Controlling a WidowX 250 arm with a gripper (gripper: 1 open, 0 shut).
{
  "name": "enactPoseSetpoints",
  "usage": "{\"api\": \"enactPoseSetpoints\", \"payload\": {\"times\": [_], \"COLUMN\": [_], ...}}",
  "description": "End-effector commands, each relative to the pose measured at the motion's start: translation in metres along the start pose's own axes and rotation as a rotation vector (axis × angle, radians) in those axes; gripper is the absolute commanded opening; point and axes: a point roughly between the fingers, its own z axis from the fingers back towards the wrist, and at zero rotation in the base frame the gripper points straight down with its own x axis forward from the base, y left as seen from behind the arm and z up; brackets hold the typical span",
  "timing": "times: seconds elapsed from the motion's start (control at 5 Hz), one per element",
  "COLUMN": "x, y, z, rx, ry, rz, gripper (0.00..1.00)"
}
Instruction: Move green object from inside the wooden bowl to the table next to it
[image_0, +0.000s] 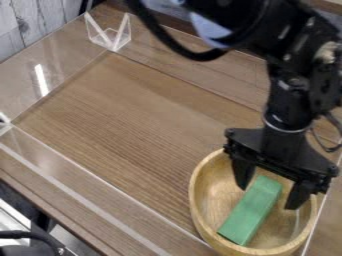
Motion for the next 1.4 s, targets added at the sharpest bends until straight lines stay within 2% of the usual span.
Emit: {"api": "enactPoseSetpoints", "payload": {"times": [0.0,0.2,0.4,0.6,0.8,1.0,1.2], "x": [0.011,0.013,0.016,0.019,0.025,0.037,0.055], "y": [0.001,0.007,0.004,-0.001,-0.012,-0.010,0.000], "z": [0.002,-0.005,-0.022,-0.034,-0.022,0.002,0.035], "rx": [-0.024,-0.025,-0.024,-0.024,-0.031,-0.044,-0.064], "ry": [-0.025,-0.011,-0.005,-0.015,-0.020,-0.043,-0.086], "rz": [-0.049,-0.093,-0.102,-0.114,-0.147,-0.176,-0.185], "gripper": [1.00,1.00,1.00,1.00,0.00,0.00,0.00]}}
